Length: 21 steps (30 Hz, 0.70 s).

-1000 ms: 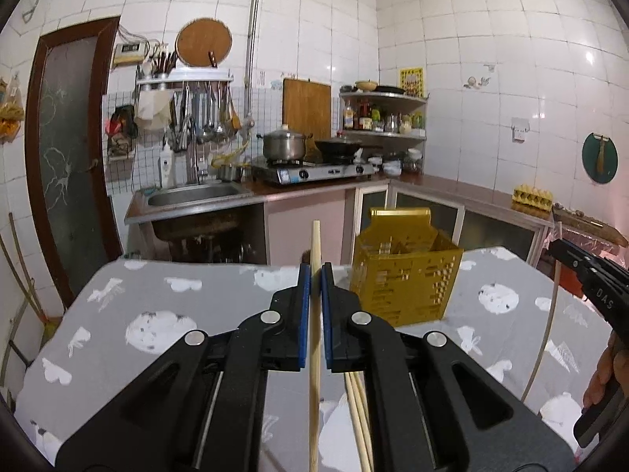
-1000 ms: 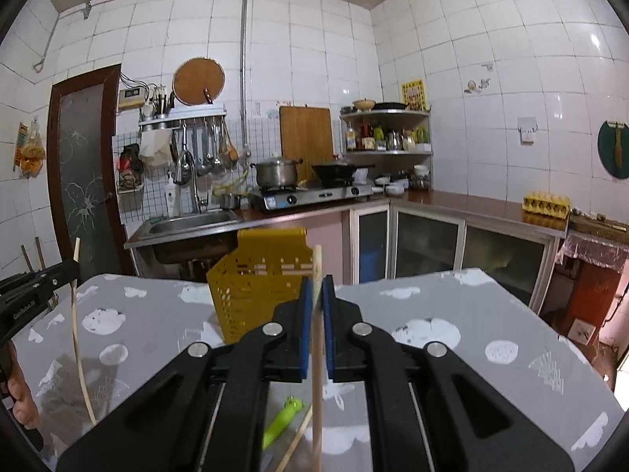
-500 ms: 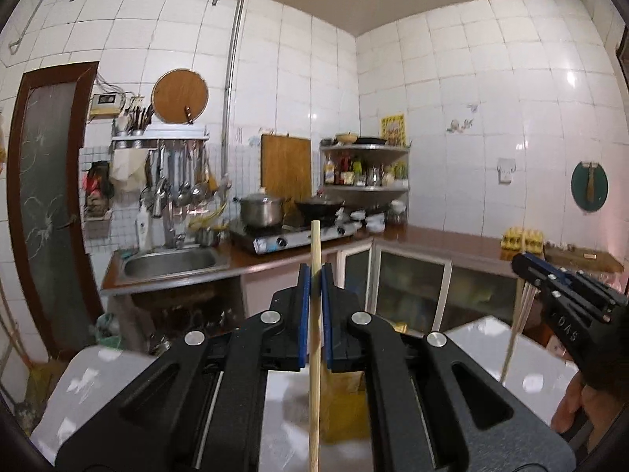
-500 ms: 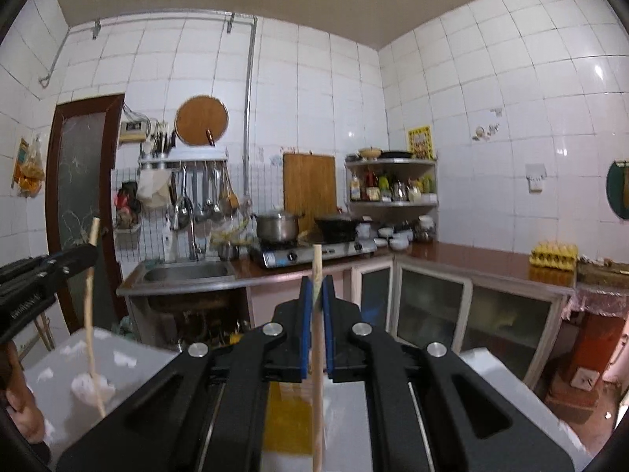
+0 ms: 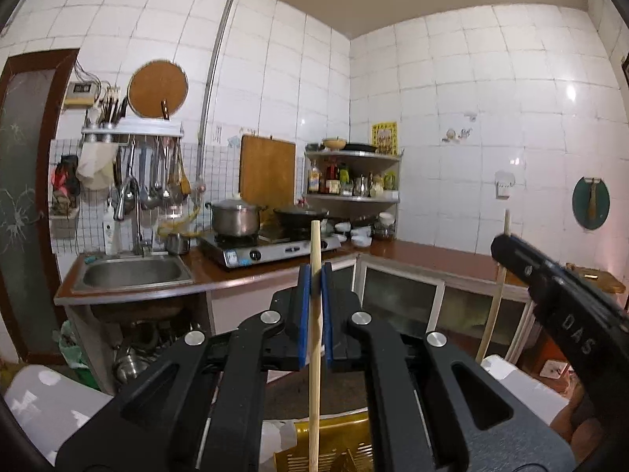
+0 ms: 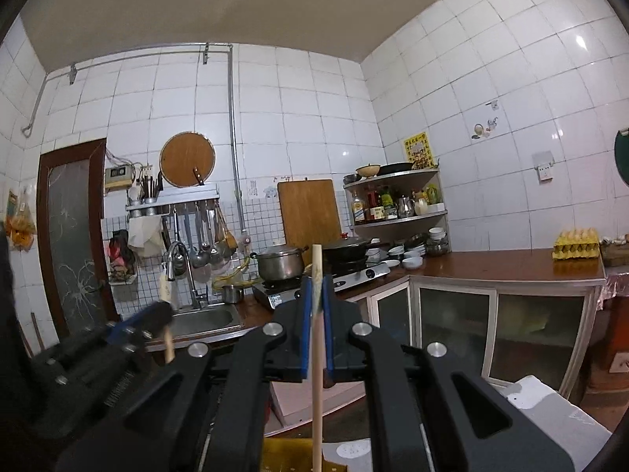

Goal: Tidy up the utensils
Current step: 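Lift the left tool's chopstick into the yellow holder while the right tool carries its chopstick there, then open the left tool over the holder while the right tool releases its chopstick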

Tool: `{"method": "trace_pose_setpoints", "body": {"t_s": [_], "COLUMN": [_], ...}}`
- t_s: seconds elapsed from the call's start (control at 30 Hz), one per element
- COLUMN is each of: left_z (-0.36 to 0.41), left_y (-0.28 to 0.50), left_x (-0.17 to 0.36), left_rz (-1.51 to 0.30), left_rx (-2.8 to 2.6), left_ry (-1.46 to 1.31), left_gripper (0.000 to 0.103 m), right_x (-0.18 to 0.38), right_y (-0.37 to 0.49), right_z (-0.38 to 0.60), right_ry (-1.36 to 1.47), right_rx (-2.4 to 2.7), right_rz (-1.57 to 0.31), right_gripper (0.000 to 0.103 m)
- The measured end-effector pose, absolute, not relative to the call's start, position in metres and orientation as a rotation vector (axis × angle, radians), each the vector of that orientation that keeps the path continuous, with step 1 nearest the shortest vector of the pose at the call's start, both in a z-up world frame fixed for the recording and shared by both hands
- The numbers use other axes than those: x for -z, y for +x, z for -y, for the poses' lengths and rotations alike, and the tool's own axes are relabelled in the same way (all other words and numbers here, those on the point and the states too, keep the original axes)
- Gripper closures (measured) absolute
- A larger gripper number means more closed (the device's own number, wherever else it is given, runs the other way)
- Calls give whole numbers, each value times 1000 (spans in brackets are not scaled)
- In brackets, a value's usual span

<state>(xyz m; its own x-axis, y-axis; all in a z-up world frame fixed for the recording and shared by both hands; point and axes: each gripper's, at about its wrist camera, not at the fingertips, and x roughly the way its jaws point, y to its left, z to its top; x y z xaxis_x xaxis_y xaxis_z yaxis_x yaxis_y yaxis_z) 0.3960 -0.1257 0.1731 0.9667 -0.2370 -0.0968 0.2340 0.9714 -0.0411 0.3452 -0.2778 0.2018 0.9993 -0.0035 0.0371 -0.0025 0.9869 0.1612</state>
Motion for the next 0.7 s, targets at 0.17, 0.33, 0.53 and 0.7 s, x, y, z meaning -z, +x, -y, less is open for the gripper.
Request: {"method": "trace_pose_setpoints", "body": {"t_s": [0.17,0.33,0.53,0.7], "left_z": [125,118,108,97], "left_y": [415,414,407,384], "left_x": [-128,-99,-92,-116], "left_rz": [-174,-207,-247,-207], "left_rx": [249,217,208,167], "left_ry": [-30,-7,0,27], "left_gripper": [98,98,98,58], "right_x": [-162,-133,-119,-124], "right_y": [365,371,371,366], "right_z": [268,264,273,277], "right_ry": [114,62,90,67], "right_rx": [-7,15,8,25], "right_rz": [-18,-76,-141,-211], "right_gripper": [97,97,97,75]}}
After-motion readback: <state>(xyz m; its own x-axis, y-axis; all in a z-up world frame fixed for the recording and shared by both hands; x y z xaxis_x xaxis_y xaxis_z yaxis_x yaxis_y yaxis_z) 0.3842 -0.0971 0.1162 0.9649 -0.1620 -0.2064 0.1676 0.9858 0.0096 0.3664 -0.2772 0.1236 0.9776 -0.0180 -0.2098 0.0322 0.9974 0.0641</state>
